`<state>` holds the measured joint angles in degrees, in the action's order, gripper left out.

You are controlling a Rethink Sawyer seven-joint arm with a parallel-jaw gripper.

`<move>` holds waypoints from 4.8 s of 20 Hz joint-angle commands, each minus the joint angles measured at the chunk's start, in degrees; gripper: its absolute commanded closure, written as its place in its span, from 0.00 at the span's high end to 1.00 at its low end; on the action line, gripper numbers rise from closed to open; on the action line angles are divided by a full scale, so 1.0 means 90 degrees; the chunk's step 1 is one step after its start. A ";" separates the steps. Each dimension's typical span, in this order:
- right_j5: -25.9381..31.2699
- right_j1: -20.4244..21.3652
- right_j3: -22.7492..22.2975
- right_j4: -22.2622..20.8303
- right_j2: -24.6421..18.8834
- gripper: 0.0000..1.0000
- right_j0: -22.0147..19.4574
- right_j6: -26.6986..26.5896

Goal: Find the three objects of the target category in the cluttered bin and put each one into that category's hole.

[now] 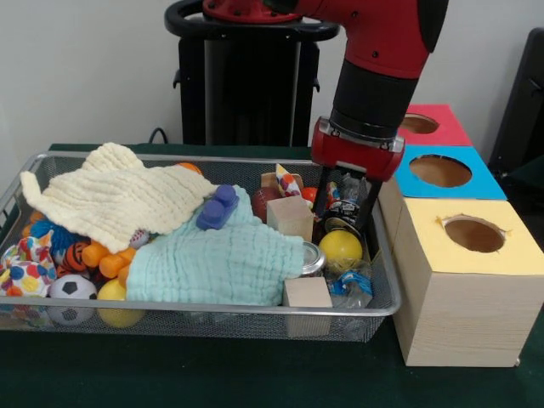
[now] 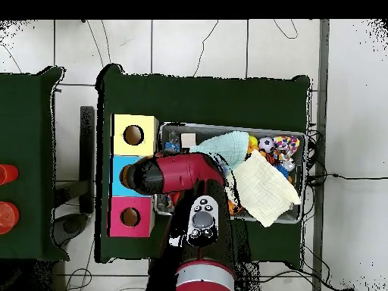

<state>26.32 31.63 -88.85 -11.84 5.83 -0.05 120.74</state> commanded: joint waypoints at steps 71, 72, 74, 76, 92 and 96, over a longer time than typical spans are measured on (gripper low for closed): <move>-0.1558 -0.1617 0.0722 0.1078 -0.0846 1.00 0.0226 0.0777; -0.1606 -0.1647 0.0736 0.1042 -0.0814 1.00 0.0227 0.0782; -0.1659 -0.1676 0.0751 0.0998 -0.0762 1.00 0.0235 0.0791; -0.1706 -0.1712 0.0762 0.0996 -0.0721 1.00 0.0254 0.0828; -0.1596 -0.1752 0.0662 0.1138 -0.0464 0.00 0.0400 0.1075; -0.1514 -0.1745 0.0652 0.1162 -0.0418 0.00 0.0419 0.1088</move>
<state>15.36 18.46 -80.42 -4.69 8.71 2.09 120.72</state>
